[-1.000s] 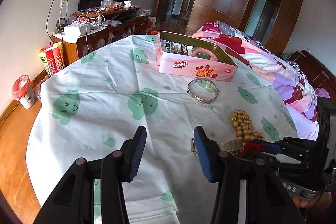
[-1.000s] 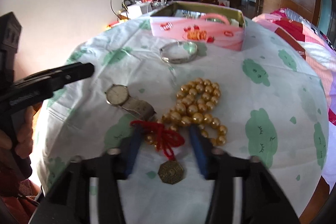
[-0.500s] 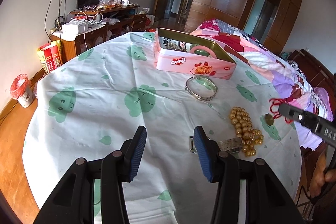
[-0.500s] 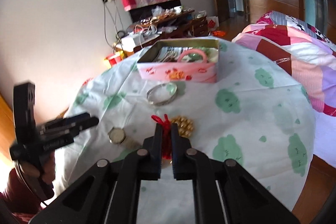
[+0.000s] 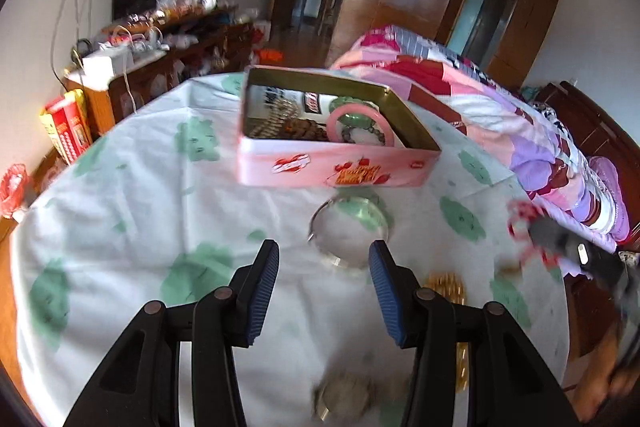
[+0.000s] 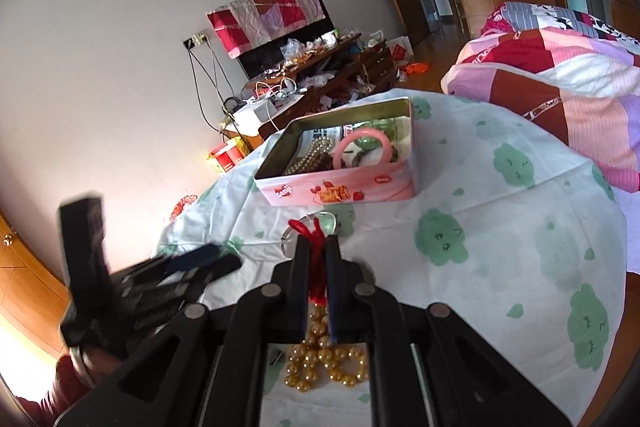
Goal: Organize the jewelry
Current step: 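Grasp the silver bangle with the left tool while the right tool lifts the gold beads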
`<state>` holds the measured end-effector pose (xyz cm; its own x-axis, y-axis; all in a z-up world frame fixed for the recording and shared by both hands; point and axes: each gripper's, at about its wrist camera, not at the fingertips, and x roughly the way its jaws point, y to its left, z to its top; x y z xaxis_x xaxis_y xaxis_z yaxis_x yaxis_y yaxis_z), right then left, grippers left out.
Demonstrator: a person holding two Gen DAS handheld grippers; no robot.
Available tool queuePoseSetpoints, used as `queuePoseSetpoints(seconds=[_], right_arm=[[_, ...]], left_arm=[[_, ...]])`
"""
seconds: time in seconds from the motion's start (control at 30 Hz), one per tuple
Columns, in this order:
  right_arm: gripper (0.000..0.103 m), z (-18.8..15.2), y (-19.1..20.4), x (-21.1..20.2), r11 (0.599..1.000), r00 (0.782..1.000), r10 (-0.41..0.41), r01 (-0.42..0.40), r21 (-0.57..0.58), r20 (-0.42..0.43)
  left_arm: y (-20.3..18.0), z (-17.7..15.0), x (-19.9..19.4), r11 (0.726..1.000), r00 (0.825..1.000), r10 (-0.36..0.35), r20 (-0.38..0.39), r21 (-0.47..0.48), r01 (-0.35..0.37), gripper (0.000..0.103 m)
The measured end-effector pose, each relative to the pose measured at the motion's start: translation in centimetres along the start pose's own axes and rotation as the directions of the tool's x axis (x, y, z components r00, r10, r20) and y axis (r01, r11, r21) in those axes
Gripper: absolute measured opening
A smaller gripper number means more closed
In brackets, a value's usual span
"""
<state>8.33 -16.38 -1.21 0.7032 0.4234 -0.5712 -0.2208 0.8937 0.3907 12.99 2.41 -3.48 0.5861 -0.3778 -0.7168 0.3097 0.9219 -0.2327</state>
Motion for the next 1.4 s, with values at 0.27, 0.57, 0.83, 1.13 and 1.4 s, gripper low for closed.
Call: queuePoseSetpoints(seconds=[0.27, 0.57, 0.83, 1.13, 1.4], right_arm=[[0.010, -0.7, -1.1, -0.1, 1.000, 1.000, -0.018, 0.018, 0.010, -0.004], [0.010, -0.6, -2.5, 0.2, 0.998, 1.000, -0.008, 0.008, 0.059, 0.000], [0.010, 0.1, -3.1, -0.8, 0.996, 0.999, 0.010, -0.012, 0.085, 0.032], [0.010, 1.5, -3.3, -1.0, 0.992, 0.997, 0.050, -0.056, 0.112, 0.058], [0.010, 1.5, -2.3, -0.4, 0.997, 0.998, 0.039, -0.042, 0.068, 0.052]], left_arm=[[-1.1, 0.9, 5.2, 0.990, 0.984, 0.132, -0.121, 0.071, -0.124, 0.015], [-1.0, 0.9, 4.5, 0.992, 0.990, 0.114, -0.080, 0.062, -0.109, 0.004], [-2.1, 0.2, 0.3, 0.994, 0.996, 0.076, 0.054, 0.079, -0.080, 0.005], [-2.0, 1.2, -3.4, 0.996, 0.987, 0.020, 0.159, 0.084, -0.034, 0.000], [0.2, 0.6, -0.7, 0.994, 0.997, 0.075, 0.015, 0.080, -0.076, 0.021]])
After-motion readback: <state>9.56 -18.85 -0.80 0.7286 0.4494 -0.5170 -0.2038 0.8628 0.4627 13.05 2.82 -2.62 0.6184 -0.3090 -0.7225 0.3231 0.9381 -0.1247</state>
